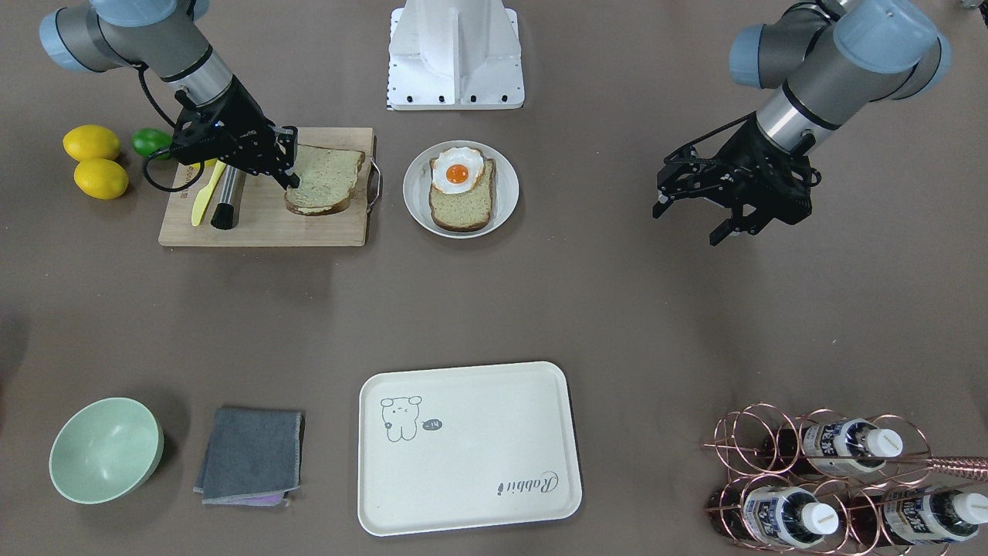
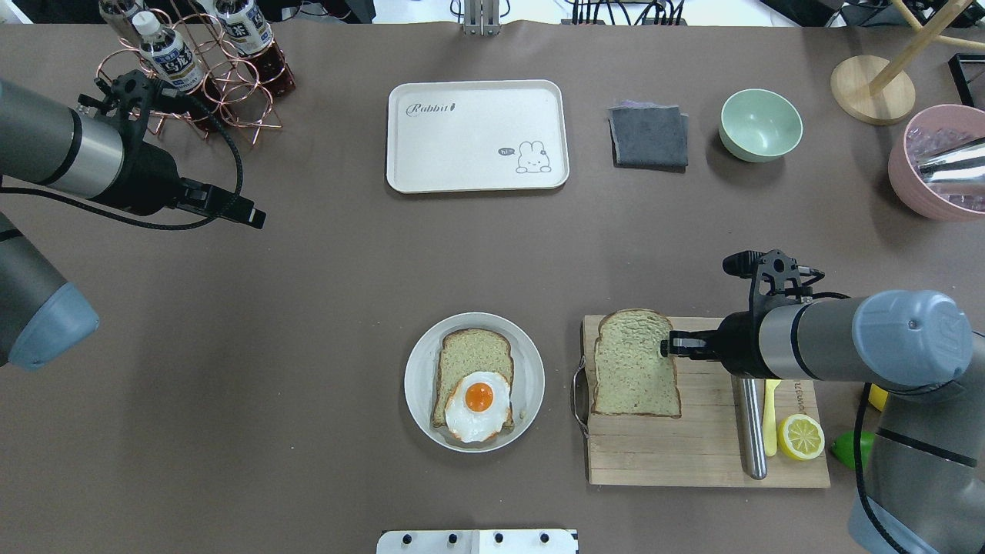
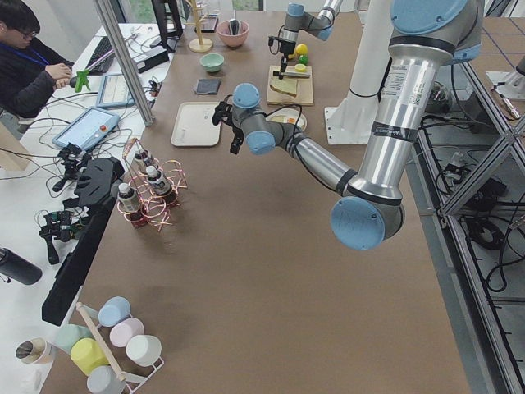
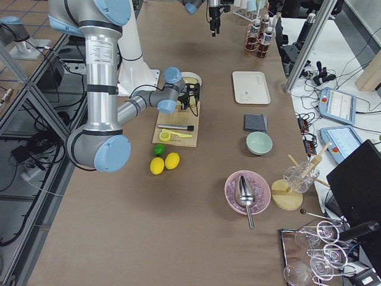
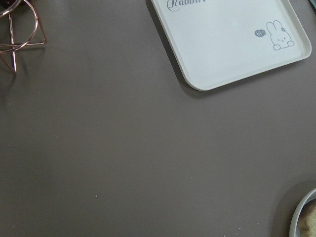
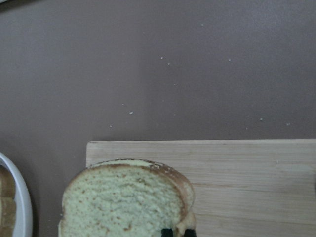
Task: Make sandwich and place on tray
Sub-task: 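Grasp the bread slice with the right gripper and lift it, then carry the bread over the egg and lay it on top with the right gripper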
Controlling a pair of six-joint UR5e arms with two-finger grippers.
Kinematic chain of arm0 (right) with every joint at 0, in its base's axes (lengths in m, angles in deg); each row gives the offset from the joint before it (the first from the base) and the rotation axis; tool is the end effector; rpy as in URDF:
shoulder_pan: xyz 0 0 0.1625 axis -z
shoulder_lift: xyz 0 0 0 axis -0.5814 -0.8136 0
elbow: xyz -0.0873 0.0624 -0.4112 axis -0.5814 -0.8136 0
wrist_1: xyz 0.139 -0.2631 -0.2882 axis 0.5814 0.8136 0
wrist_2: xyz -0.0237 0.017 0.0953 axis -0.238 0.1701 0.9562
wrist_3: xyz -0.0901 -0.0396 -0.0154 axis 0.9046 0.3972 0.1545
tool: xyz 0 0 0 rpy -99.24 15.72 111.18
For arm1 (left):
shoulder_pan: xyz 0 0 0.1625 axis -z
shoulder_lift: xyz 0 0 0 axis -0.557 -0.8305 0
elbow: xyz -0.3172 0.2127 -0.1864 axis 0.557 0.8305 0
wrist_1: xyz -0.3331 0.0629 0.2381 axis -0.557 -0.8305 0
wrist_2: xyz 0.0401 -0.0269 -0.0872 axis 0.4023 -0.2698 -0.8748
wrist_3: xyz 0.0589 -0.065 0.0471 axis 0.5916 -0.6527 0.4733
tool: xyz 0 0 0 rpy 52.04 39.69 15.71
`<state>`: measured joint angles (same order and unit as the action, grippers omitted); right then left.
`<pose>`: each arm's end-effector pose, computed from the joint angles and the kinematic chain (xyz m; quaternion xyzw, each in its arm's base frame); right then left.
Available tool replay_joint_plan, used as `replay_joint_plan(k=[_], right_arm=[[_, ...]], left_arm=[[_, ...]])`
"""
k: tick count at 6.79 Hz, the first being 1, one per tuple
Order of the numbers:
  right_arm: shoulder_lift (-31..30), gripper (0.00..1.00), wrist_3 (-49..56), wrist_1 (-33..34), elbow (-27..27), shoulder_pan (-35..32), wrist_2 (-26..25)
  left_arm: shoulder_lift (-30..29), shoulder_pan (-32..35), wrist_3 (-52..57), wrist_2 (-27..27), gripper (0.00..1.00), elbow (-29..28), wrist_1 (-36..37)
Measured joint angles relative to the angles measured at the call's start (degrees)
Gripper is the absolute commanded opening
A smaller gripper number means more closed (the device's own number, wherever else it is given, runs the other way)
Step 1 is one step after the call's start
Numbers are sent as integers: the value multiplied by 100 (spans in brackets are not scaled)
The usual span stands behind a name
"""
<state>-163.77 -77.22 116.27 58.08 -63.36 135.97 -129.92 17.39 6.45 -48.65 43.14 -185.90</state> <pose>-0.3834 -0.3254 0.3595 0.0818 -0.5373 0.0540 0.8377 0.2924 -0.4829 0.3301 0.1652 0.5209 0.0985 0.8317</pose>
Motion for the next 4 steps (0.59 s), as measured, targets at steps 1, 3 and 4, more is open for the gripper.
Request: replay_joint_plan(k=[1, 3, 4], right_arm=[[418, 0, -8, 352, 12, -16, 37], [1382, 0, -72, 1342, -4, 240, -149], [1731, 0, -108, 1672, -49, 497, -379]], left_arm=[[1, 0, -2, -3, 98, -3, -3], [8, 0, -3, -9, 98, -17, -17], [8, 0, -3, -19, 98, -26, -32]])
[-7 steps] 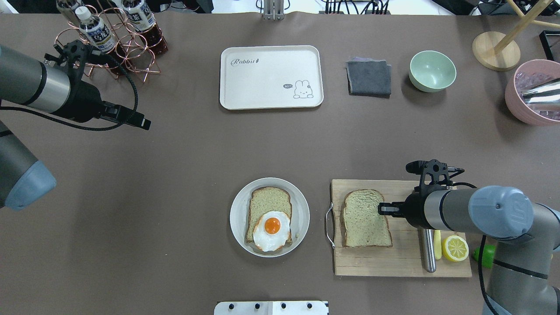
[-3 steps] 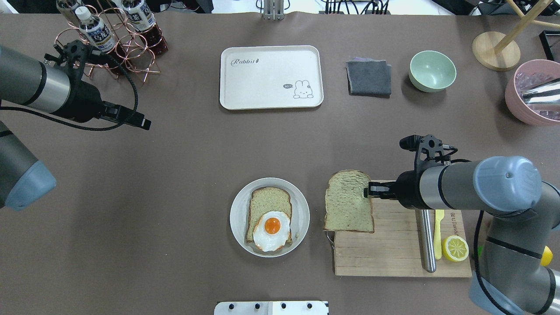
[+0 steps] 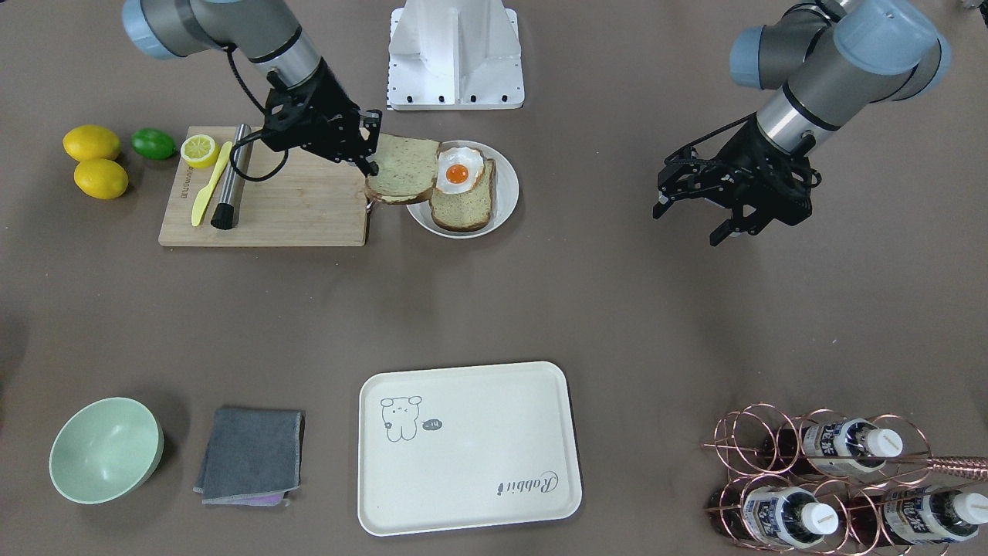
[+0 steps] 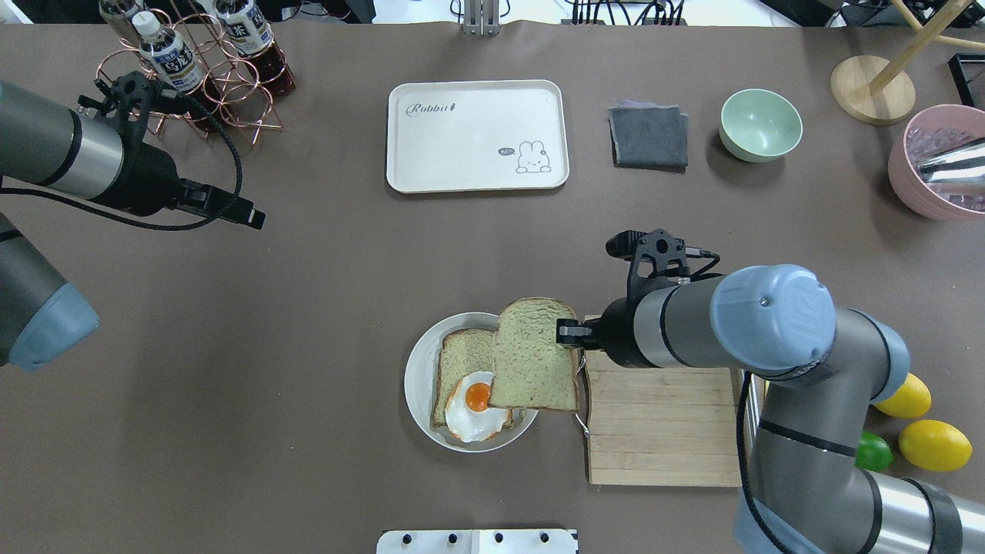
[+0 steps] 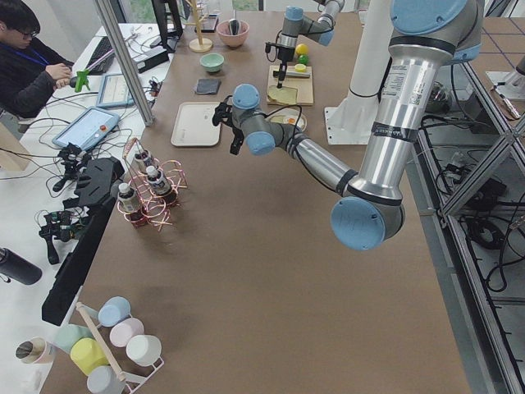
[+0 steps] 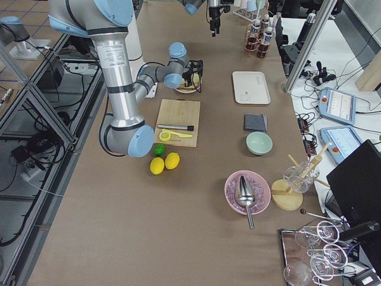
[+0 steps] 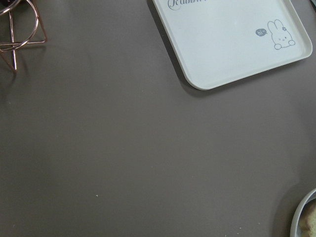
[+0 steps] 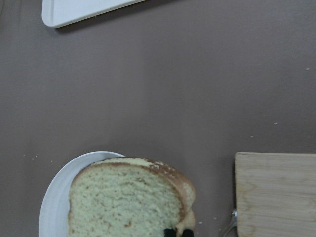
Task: Make sandwich and place on tray
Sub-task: 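Carry the bread over the egg and lay it on top with the right gripper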
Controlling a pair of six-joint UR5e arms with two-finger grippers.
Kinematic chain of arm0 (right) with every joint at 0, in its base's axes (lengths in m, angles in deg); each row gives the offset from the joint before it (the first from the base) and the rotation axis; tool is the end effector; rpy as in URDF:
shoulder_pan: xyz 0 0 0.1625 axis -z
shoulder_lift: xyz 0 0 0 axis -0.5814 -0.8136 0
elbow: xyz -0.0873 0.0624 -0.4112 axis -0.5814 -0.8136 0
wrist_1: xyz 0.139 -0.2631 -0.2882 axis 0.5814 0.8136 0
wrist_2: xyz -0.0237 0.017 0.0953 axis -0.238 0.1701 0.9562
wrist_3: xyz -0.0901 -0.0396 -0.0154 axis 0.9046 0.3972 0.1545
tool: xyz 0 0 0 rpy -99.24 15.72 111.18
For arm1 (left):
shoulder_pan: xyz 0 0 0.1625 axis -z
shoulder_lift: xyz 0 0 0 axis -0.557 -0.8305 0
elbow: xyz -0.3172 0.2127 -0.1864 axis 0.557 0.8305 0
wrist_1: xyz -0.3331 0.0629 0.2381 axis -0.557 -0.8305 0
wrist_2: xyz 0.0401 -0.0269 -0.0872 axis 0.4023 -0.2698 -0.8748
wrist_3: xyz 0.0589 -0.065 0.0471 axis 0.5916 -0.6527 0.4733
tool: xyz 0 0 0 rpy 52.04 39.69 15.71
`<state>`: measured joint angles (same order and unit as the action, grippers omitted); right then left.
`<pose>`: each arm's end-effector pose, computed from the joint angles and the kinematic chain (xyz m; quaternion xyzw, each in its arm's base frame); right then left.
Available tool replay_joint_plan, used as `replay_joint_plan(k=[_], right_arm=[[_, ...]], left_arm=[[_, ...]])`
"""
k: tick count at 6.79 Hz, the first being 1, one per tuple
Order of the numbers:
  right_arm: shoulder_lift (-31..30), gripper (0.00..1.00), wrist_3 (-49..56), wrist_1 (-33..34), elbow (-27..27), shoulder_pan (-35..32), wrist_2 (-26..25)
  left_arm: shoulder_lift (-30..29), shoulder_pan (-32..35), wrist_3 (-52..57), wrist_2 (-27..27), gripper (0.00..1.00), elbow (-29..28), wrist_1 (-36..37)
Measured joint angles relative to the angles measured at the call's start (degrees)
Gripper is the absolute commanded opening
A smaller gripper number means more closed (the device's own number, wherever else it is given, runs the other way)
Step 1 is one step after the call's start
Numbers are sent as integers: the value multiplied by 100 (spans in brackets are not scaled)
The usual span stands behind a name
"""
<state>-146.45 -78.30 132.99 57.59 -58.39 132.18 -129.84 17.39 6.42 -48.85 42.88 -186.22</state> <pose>-0.4635 -0.3204 0.2435 0.0807 -0.5355 0.0433 0.8395 0.2929 -0.4830 0.3322 0.1638 0.5217 0.0991 0.8313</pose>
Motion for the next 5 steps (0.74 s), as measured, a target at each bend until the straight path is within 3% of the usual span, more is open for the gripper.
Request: replay_joint_plan(k=[3, 5], right_arm=[[706, 0, -45, 232, -569, 612, -659], [807, 0, -20, 208, -837, 682, -764]], left_arm=[[0, 0, -3, -33, 98, -4, -24], [2, 0, -8, -34, 98, 9, -29]])
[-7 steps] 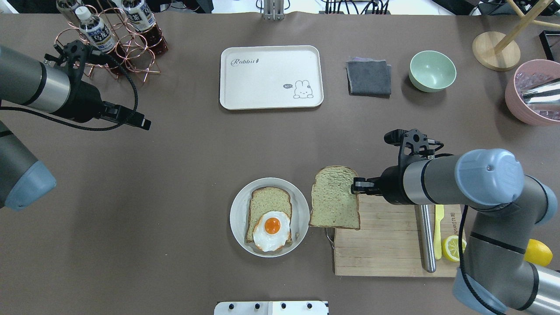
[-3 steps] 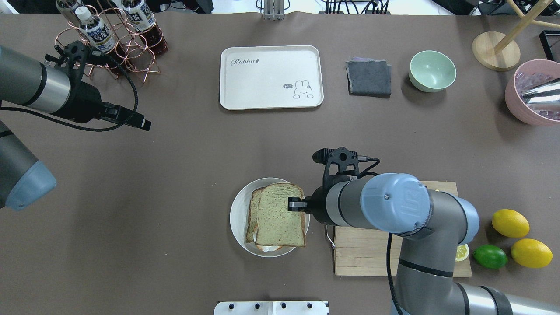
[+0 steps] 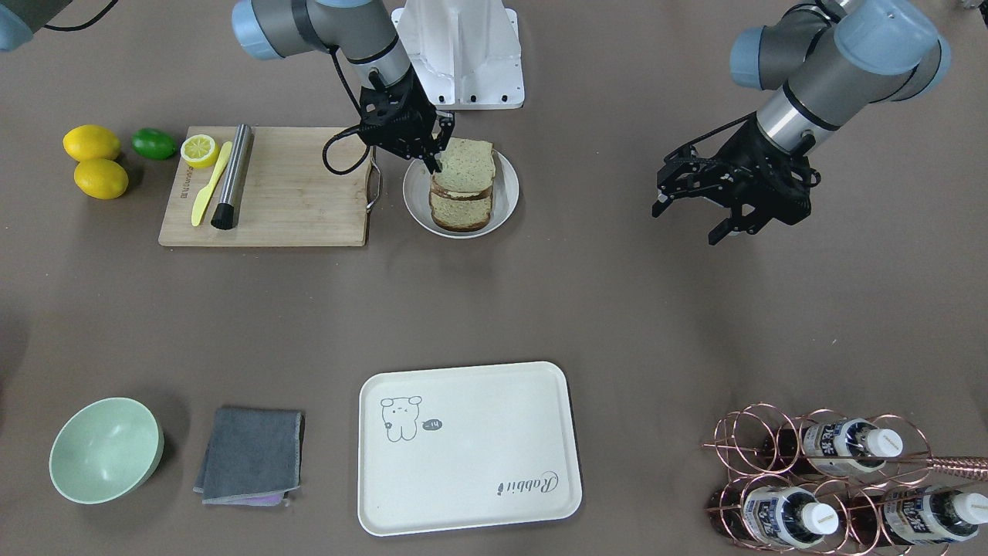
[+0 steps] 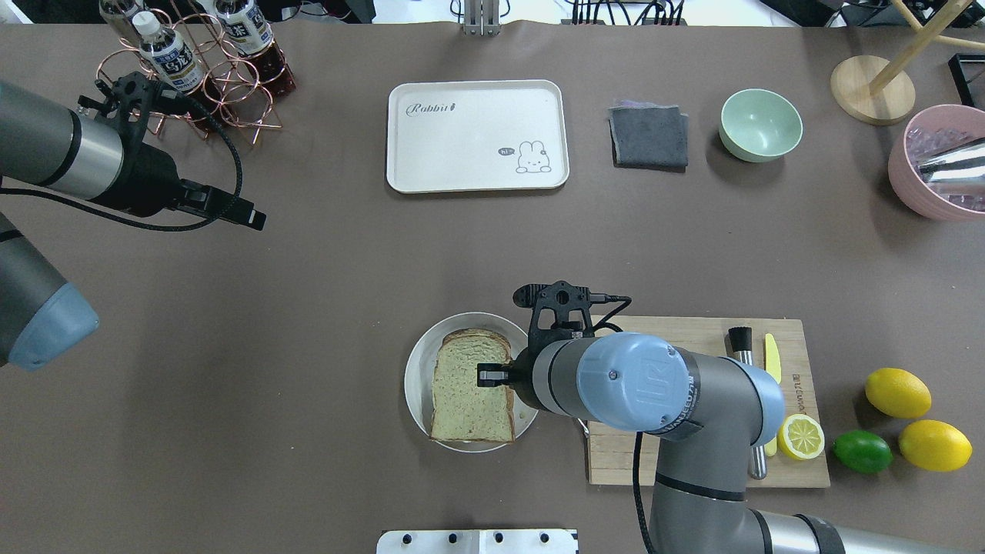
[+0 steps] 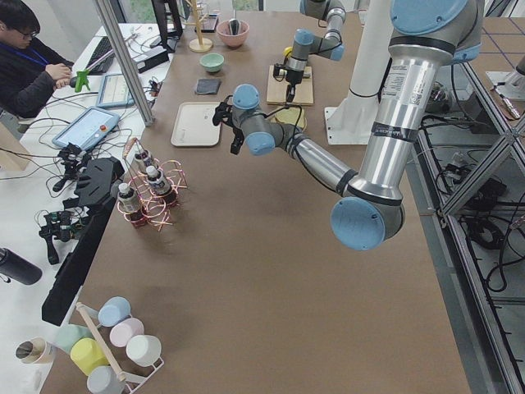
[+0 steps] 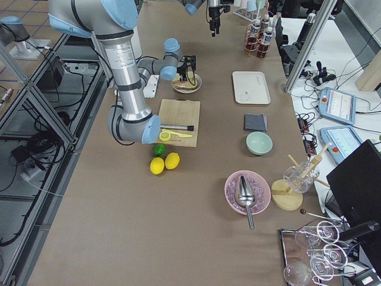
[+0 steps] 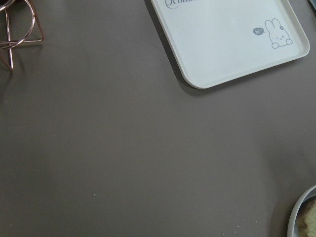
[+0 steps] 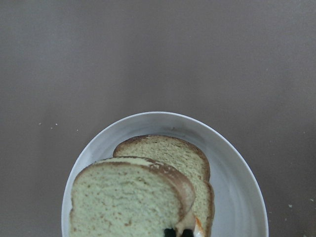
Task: Make sandwich and place on tray
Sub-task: 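Carry the bread over the egg and lay it on top with the right gripper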
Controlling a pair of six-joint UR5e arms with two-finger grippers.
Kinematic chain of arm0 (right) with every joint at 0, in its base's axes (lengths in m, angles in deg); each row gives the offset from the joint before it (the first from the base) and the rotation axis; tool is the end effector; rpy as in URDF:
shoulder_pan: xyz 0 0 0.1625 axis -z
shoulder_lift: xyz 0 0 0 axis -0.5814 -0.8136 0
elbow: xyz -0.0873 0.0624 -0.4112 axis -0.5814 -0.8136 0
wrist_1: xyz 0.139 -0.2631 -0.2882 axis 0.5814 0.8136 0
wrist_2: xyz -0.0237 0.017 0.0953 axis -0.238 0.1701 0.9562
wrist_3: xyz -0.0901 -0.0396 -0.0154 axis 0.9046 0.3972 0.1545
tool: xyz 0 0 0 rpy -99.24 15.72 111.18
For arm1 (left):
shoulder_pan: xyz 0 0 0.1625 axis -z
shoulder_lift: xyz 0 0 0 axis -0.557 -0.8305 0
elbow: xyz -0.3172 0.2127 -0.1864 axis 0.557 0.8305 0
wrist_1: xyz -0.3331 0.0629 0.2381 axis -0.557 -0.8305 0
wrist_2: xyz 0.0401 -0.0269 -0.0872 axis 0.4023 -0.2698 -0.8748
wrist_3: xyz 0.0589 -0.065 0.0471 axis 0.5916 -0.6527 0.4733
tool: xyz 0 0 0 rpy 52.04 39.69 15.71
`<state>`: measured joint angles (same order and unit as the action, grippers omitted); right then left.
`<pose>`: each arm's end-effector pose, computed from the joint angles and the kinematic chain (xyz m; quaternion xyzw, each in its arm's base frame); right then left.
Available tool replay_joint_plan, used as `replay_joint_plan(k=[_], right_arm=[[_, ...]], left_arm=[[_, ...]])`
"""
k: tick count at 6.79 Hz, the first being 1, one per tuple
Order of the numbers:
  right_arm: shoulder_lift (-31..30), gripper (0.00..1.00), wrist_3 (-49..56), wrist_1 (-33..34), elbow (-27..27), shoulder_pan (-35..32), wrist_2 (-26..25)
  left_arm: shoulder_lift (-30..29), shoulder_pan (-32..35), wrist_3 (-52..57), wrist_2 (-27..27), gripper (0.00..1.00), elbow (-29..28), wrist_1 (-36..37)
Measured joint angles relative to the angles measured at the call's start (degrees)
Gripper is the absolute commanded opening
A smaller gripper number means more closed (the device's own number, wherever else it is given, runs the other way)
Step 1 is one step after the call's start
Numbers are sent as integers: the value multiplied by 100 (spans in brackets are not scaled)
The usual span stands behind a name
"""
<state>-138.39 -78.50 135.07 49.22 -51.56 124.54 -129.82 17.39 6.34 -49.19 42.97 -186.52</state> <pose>-0.5520 -0.2921 0.2279 0.0985 -0.5116 0.0316 0.8530 0.2926 -0.4819 0.3309 0.1637 0.5248 0.1010 0.8292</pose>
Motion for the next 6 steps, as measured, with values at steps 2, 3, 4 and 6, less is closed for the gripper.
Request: replay_joint_plan(k=[2, 3, 4, 6], right_arm=[[-9, 0, 49, -10, -79, -3, -17], [-8, 0, 60, -9, -96, -12, -22], [1, 0, 56, -9, -116, -28, -23], [86, 0, 6, -21, -231, -68, -27]], left_arm=[[0, -6, -1, 0, 98, -3, -30], [0, -8, -1, 0, 98, -14, -59], [0, -8, -1, 2, 98, -22, -71], [-5, -18, -1, 8, 98, -27, -76]])
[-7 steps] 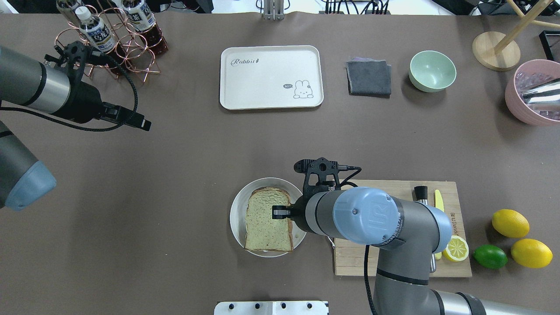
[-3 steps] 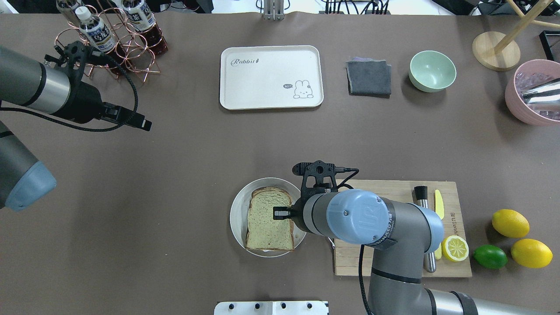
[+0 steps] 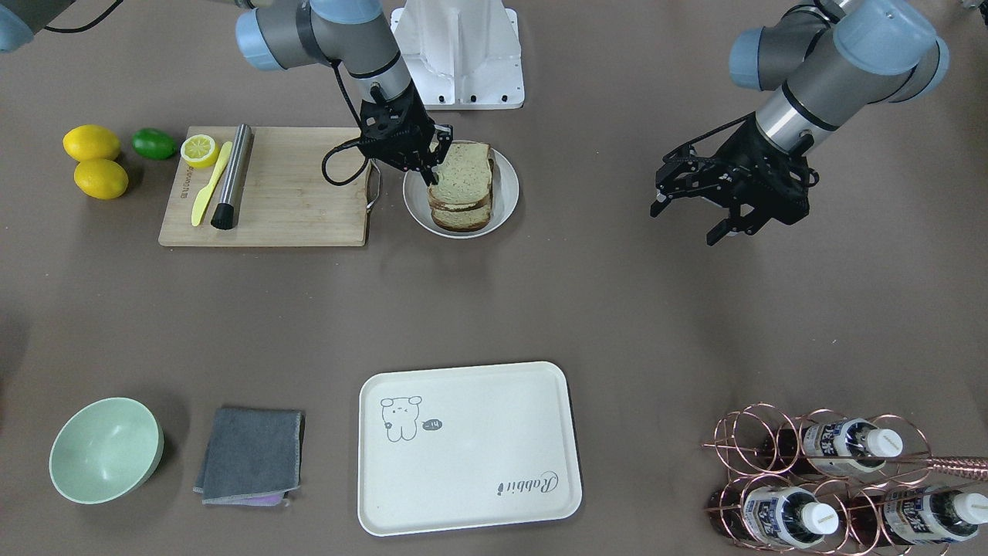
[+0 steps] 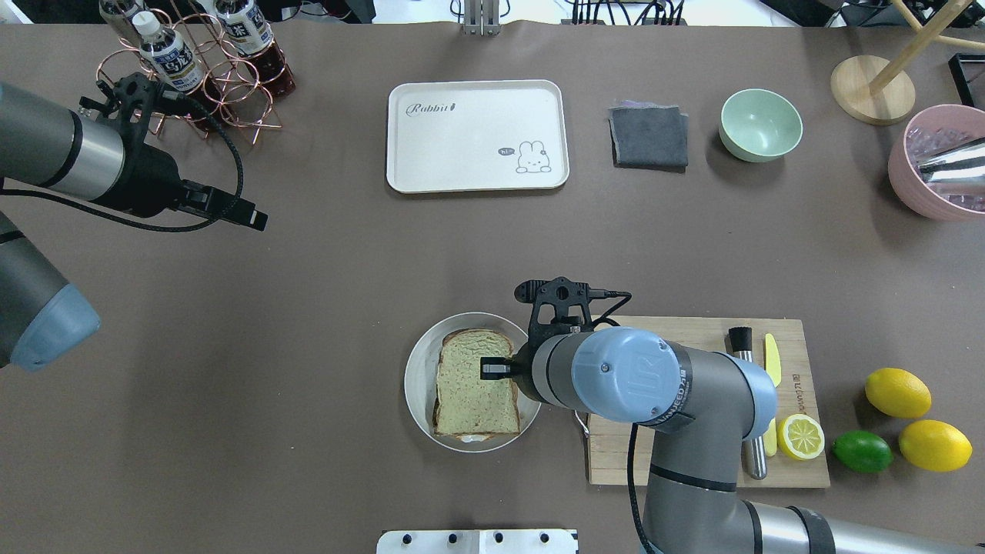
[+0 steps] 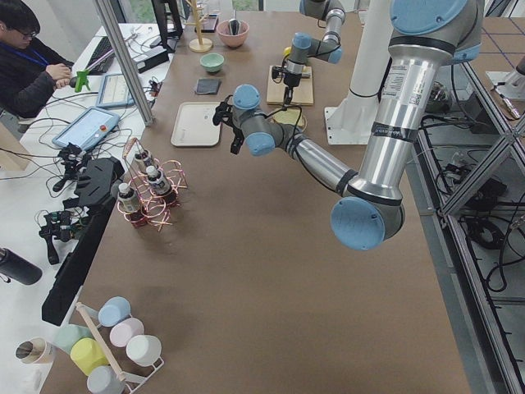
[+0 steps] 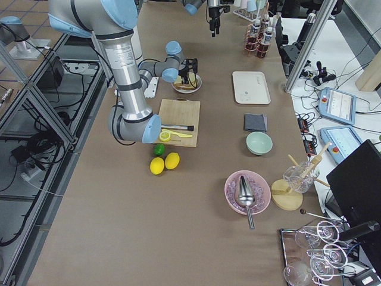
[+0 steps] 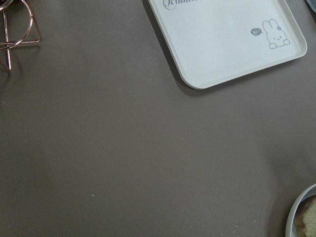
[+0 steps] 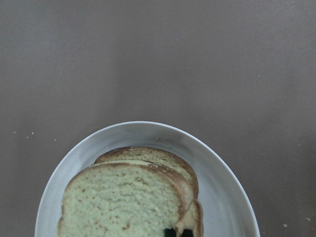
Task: Make sandwich and place on tray
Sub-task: 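Carry the bread over the egg and lay it on top with the right gripper, then open the right gripper and withdraw it while the left arm moves toward the plate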
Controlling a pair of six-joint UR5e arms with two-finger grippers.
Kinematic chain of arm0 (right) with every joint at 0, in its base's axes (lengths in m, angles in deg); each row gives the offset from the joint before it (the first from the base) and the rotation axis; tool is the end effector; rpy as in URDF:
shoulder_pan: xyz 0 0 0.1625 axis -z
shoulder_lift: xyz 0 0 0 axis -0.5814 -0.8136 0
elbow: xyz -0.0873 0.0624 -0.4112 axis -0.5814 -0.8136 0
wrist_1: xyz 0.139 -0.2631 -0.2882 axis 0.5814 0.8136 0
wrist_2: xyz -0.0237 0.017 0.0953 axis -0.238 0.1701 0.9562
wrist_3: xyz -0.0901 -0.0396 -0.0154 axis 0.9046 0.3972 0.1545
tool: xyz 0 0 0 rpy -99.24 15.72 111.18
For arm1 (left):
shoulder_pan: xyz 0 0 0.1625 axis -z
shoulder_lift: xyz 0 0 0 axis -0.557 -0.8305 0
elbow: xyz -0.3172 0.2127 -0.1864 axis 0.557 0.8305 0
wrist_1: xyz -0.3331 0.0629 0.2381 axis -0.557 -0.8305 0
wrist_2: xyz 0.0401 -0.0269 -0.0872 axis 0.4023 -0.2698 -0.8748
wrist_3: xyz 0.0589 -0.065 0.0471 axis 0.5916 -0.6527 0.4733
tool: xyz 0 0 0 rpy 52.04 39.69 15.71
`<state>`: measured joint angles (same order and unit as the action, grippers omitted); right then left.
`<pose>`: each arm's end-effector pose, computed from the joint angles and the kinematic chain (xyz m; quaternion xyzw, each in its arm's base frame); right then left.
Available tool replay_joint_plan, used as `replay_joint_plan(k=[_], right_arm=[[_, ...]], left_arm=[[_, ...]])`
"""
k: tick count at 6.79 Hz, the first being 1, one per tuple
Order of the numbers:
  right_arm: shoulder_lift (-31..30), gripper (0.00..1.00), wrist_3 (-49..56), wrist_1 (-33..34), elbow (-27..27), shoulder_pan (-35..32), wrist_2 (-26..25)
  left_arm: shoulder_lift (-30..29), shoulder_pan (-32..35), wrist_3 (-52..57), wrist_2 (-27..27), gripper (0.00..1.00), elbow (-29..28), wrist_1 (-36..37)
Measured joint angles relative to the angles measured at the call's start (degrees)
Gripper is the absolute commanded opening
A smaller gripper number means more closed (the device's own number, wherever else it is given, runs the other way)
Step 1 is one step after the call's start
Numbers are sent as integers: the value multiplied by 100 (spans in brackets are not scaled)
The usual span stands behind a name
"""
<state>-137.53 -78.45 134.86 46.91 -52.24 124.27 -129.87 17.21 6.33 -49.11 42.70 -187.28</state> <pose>-0.5612 -0.3029 0.2352 0.1015 -0.5015 0.0380 0.8583 0.2945 -0.4817 0.3310 0.1667 0.5268 0.1033 0.8271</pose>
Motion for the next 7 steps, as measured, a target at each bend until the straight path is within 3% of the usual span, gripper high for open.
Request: replay_joint_plan(k=[1, 3, 5, 7], right_arm=[[81, 0, -22, -2, -102, -5, -35], [135, 99, -44, -6, -189, -9, -100], [137, 100, -46, 20, -145, -66, -123], [113, 100, -18, 581, 165, -529, 400]], left_arm=[[-2, -11, 2, 3, 98, -3, 0], [-3, -23, 8, 9, 98, -18, -1], [-3, -25, 9, 1, 98, -20, -3], [-3, -30, -31, -5, 98, 3, -2]])
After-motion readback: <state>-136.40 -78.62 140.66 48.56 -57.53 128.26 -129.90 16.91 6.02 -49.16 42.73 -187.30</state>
